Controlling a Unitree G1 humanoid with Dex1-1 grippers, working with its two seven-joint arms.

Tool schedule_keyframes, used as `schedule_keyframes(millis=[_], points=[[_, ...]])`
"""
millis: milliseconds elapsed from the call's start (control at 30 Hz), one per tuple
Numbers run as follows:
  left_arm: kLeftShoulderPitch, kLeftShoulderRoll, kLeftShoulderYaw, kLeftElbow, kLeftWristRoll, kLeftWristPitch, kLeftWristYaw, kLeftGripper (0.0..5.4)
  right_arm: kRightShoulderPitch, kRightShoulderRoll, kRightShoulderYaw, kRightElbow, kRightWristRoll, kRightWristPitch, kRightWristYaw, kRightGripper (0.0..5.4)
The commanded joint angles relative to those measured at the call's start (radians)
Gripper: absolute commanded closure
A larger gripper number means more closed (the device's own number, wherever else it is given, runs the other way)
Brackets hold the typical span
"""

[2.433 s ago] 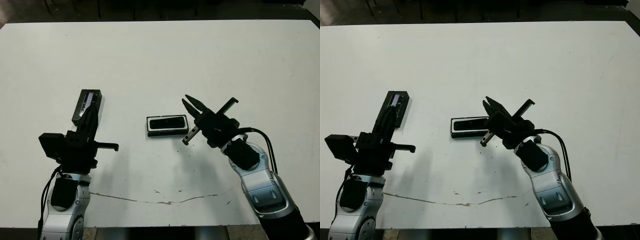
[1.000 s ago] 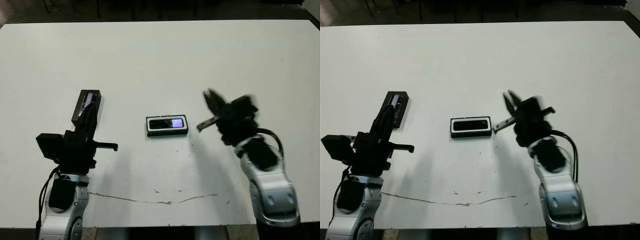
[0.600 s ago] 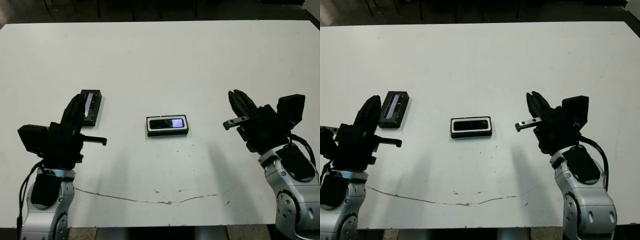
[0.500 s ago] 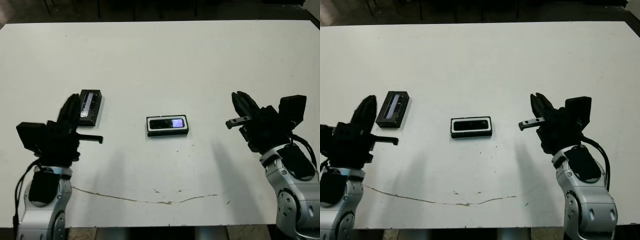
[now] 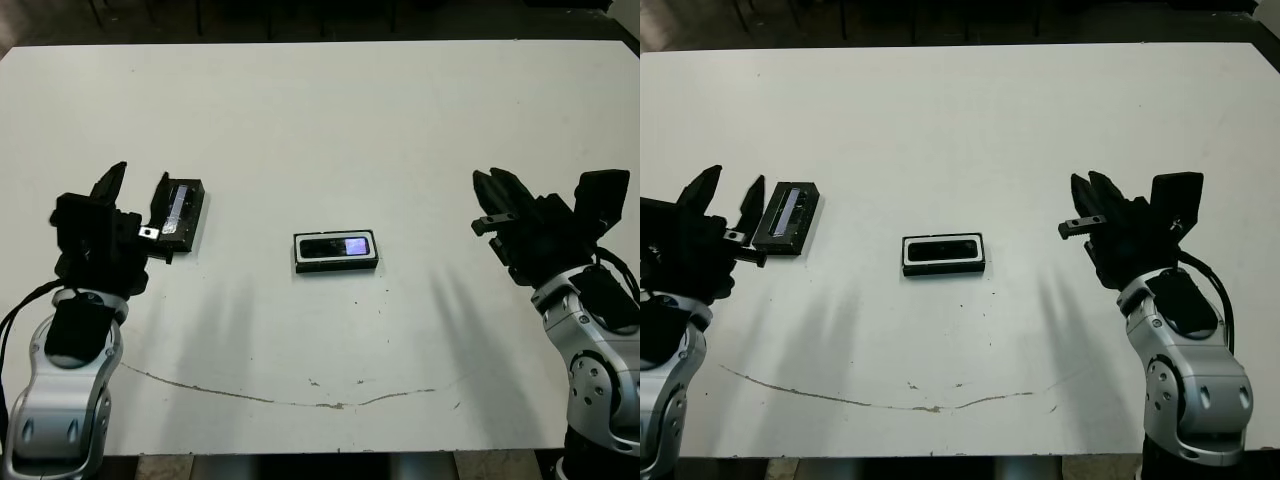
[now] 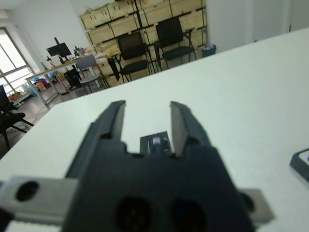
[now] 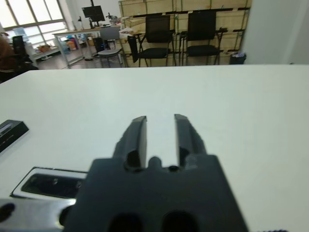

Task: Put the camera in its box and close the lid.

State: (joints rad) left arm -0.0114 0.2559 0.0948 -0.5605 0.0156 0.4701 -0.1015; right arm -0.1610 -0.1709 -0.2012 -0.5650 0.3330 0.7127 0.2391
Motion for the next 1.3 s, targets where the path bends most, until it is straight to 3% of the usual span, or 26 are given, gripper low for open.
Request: schedule_keyframes(millis=[33, 167, 367, 433, 600, 867, 1000, 1167, 1300], points=[[-0.006, 0.002, -0.002, 0.063, -0.012, 0.019, -0.021, 2.15, 0.021, 0.023, 0.013, 0.015, -0.02, -0.044, -0.05, 3.93], [-0.017, -0.021, 0.001, 0.103, -0.044, 0.051, -0.025, 1.41, 0.055, 0.067, 0.059, 0.001, -0.104, -0.106, -0.157, 4.34], [-0.037, -0.069, 0.052, 0.114, -0.168, 0.172, -0.035, 0.33, 0.079, 0.068, 0.097, 0.003, -0.139, -0.14, -0.179, 5.4], [-0.042, -0.069, 0.058, 0.115, -0.184, 0.2, -0.028, 0.01, 0.08, 0.067, 0.095, 0.003, -0.134, -0.135, -0.174, 5.4], [-0.058, -0.052, 0.054, 0.131, -0.167, 0.26, -0.003, 0.01, 0.08, 0.056, 0.094, 0.004, -0.126, -0.132, -0.158, 5.4], [-0.088, 0.023, -0.049, 0.195, -0.02, 0.305, 0.035, 0.01, 0.083, 0.037, 0.093, -0.017, -0.108, -0.092, -0.153, 5.4], [-0.1, 0.022, -0.064, 0.226, 0.014, 0.305, 0.042, 0.01, 0.087, 0.03, 0.093, -0.023, -0.103, -0.087, -0.149, 5.4], [-0.111, 0.02, -0.058, 0.282, -0.002, 0.285, 0.011, 0.01, 0.092, 0.025, 0.095, -0.019, -0.102, -0.099, -0.143, 5.4], [-0.115, -0.027, 0.012, 0.32, -0.108, 0.287, -0.042, 0.01, 0.094, 0.024, 0.096, -0.021, -0.108, -0.095, -0.146, 5.4]])
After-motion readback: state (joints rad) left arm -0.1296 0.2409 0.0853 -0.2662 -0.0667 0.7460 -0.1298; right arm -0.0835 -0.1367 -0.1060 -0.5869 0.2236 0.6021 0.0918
